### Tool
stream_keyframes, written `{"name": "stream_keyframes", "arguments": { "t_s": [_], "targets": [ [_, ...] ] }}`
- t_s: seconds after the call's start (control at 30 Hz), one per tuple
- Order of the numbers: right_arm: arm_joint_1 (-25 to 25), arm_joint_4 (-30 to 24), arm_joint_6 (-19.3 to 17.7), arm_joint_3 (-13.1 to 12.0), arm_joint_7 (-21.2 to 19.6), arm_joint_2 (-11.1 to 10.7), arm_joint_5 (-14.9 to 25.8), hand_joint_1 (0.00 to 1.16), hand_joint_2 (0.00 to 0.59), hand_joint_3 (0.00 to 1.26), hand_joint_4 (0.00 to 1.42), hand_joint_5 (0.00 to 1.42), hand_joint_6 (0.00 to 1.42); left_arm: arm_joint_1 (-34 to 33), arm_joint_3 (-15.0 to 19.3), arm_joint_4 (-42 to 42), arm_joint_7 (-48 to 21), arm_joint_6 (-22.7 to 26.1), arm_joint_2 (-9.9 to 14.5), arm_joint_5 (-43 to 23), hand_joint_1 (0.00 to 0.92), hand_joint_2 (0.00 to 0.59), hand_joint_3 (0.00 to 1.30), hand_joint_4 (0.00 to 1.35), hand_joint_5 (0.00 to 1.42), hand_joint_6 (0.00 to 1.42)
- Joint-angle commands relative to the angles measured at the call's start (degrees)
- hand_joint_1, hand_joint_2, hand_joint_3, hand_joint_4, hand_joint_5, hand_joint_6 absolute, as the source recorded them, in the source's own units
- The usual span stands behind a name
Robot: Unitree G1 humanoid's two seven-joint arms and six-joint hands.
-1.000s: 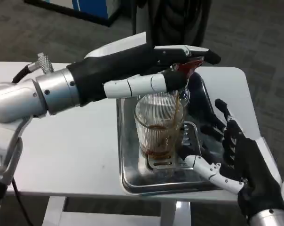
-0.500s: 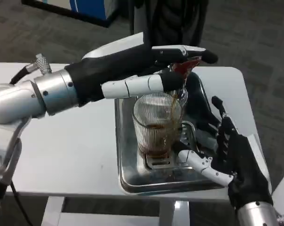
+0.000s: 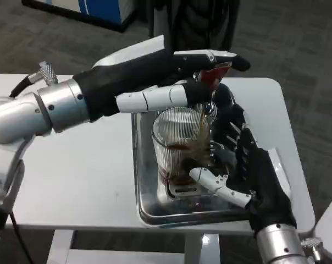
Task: Grasp the cup under the faucet to collect the drink, then remove the cup.
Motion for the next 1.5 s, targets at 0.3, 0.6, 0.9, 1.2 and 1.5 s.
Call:
{"name": "stream_keyframes", "arguments": {
  "t_s": [0.3,0.6,0.9,1.2,1.5],
  "targets": [
    [-5.9,8.9,-2.2,1.5,0.1,-1.4,-2.6,0.82,0.142,0.00,0.13,0.18,0.26,2.1,-1.6,3.8,0.2,1.2,1.9,4.6,0.000,0.080,0.17,0.06,0.08,0.00],
    [-9.7,13.5,-2.8,1.7,-0.4,-1.1,-3.1,0.81,0.139,0.00,0.11,0.15,0.22,1.4,-1.6,5.1,0.4,0.7,2.0,4.9,0.000,0.075,0.17,0.06,0.08,0.00],
    [-12.1,16.3,-1.8,2.2,-2.1,-0.3,-3.9,0.79,0.144,0.00,0.10,0.12,0.18,1.4,-1.6,5.8,0.4,0.3,2.1,4.9,0.000,0.078,0.17,0.06,0.08,0.00],
    [-11.8,15.5,-0.5,2.8,-2.6,-0.5,-5.2,0.79,0.144,0.00,0.13,0.14,0.17,1.4,-1.5,6.0,0.5,0.0,2.3,5.0,0.000,0.079,0.17,0.06,0.08,0.00],
    [-10.1,13.5,-0.3,3.1,-2.1,-0.6,-4.6,0.78,0.143,0.00,0.18,0.19,0.20,1.5,-1.8,5.5,0.7,0.2,2.2,5.2,0.000,0.080,0.17,0.06,0.08,0.00]
  ]
}}
